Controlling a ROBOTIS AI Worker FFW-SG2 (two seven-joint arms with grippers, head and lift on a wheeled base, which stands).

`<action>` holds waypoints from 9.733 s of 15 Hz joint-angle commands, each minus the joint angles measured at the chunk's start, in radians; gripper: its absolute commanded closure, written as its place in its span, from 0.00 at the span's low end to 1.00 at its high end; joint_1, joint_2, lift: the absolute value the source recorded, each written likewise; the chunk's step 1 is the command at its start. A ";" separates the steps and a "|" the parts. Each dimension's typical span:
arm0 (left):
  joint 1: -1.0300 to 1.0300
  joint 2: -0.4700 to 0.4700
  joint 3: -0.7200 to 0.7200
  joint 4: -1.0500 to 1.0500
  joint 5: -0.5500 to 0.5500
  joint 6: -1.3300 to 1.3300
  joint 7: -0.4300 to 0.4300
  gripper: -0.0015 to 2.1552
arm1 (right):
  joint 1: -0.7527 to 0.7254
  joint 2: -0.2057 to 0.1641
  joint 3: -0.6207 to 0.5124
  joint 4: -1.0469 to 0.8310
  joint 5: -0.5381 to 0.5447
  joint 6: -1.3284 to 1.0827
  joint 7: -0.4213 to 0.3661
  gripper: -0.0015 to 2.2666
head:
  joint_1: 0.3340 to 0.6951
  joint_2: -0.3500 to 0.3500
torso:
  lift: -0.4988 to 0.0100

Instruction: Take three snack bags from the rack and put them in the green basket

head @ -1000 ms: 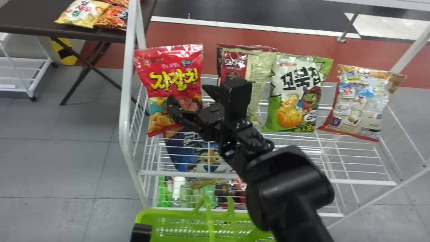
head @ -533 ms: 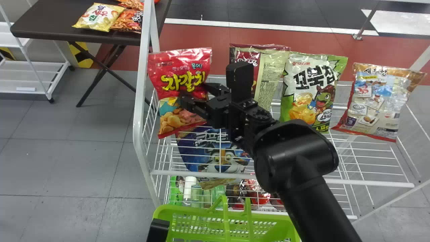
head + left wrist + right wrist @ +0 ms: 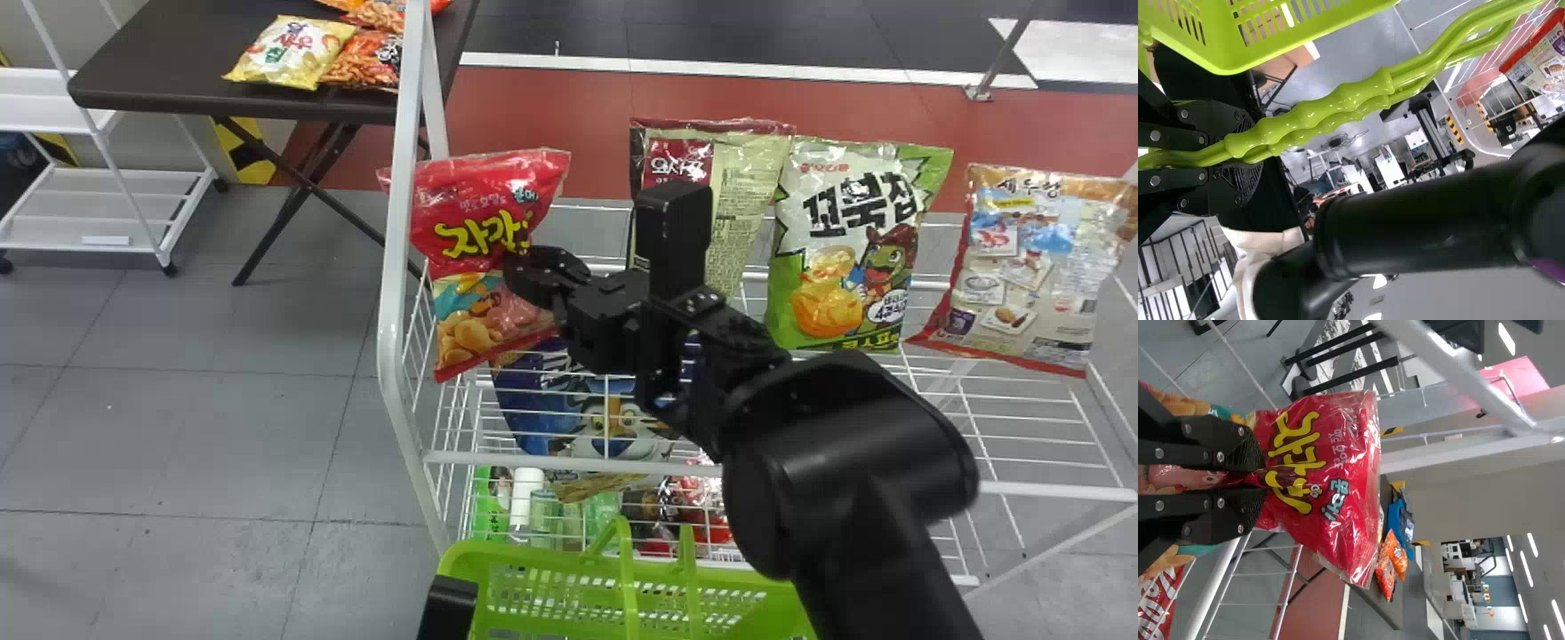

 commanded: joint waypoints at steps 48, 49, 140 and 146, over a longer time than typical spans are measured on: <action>0.023 -0.056 0.040 0.007 -0.015 -0.028 -0.004 0.66 | 0.336 -0.089 -0.298 -0.153 0.004 -0.467 -0.162 0.04 | 1.00 0.00 | 0.97; 0.017 -0.052 0.037 0.010 -0.015 -0.019 -0.004 0.66 | 0.284 -0.082 -0.311 -0.099 0.010 -0.458 -0.176 0.04 | 1.00 0.00 | 0.97; -0.015 -0.055 -0.034 0.021 -0.049 0.006 0.007 0.65 | -0.003 -0.122 -0.752 0.141 0.008 -0.046 -0.004 0.94 | 1.00 0.00 | 0.97; -0.020 -0.053 -0.037 0.024 -0.046 0.006 0.007 0.65 | 0.152 -0.104 -0.762 -0.078 -0.084 -0.040 -0.001 0.96 | 1.00 0.00 | 0.97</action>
